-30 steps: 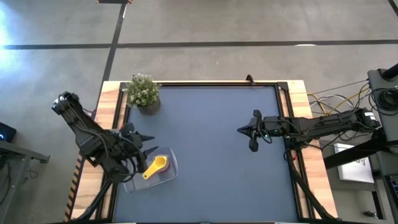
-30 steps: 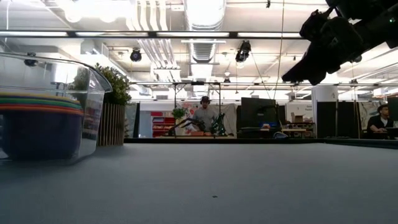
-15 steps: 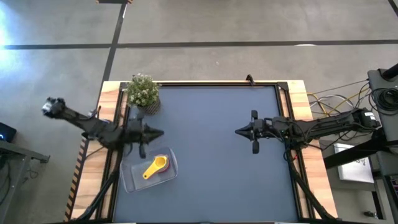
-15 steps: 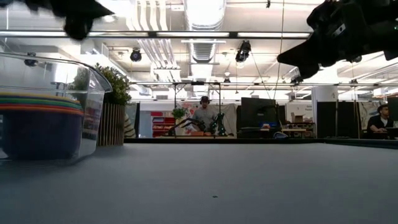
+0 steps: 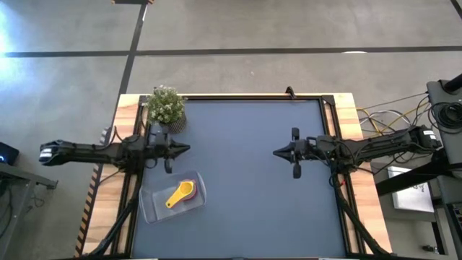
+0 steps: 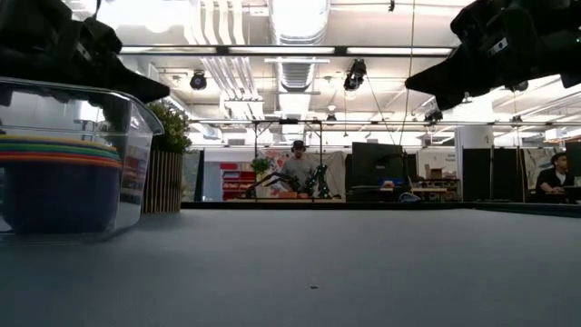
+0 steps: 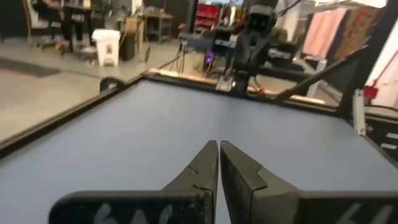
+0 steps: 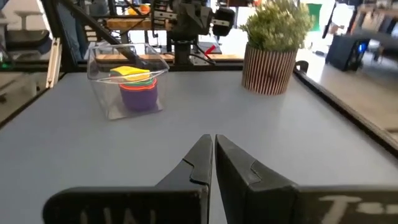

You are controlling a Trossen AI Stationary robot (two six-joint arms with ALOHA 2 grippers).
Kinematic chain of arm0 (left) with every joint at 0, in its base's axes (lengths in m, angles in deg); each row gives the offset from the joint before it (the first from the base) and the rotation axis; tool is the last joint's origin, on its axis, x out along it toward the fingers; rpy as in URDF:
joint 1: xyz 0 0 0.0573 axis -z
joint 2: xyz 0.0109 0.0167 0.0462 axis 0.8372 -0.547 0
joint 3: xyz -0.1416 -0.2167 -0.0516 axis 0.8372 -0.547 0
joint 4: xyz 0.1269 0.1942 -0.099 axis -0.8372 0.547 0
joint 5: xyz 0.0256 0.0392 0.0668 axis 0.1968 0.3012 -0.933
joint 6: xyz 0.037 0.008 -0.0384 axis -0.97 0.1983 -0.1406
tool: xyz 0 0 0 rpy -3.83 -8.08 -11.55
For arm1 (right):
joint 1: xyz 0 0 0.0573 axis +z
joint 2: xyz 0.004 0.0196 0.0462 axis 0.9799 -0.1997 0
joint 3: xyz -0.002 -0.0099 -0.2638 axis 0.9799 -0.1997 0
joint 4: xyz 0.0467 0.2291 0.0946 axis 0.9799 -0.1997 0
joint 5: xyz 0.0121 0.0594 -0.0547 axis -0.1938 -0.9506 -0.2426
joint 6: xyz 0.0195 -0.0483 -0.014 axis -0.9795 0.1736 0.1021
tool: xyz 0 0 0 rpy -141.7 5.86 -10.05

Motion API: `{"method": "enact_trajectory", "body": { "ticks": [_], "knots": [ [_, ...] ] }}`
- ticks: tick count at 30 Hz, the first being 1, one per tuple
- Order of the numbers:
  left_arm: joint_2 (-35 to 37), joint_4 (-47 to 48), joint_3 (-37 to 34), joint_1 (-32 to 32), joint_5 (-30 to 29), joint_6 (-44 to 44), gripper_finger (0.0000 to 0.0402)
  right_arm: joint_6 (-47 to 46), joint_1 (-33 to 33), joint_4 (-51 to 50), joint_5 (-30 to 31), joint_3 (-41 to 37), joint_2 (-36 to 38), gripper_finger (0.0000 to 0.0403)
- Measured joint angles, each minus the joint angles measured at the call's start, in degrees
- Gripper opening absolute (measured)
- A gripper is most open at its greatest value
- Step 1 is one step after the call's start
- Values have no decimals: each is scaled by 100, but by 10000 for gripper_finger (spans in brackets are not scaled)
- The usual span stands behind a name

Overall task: Nest measuring cups in basket
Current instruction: Return to Home Position

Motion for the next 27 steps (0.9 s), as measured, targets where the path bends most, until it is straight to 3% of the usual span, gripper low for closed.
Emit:
{"method": "enact_trajectory", "body": {
  "ticks": [6, 14, 20, 27],
  "knots": [
    [390, -45, -35, -1, 301, -116, 0, 436, -15, -375, -12, -24, 789, 9],
    [1344, 75, -302, 1, 303, -343, 0, 450, -15, -1209, -12, -448, 2694, 9],
    [2046, 675, -332, 1, 290, -299, 0, 395, -13, -1591, -12, -912, 4020, 9],
    [2320, 1139, -332, 1, 296, -380, 0, 424, -15, -1676, -11, -1268, 4136, 9]
  ]
}}
